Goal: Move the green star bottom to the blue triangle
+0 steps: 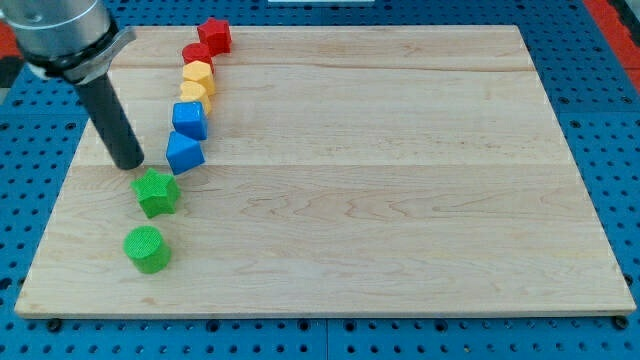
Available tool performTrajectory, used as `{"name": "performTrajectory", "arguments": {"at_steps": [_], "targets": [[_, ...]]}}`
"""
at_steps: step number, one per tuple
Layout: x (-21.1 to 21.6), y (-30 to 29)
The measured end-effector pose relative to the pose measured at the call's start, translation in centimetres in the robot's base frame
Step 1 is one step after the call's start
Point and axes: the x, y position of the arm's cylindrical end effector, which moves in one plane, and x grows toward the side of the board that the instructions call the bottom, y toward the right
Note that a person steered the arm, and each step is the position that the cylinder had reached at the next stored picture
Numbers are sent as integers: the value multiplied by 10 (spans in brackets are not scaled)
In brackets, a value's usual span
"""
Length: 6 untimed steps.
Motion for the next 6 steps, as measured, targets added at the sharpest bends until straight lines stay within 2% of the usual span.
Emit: {"name": "performTrajectory", "arguments": {"at_steps": [1, 2, 4, 6], "targets": [[39, 2], [56, 4], [56, 44], [75, -16]]}}
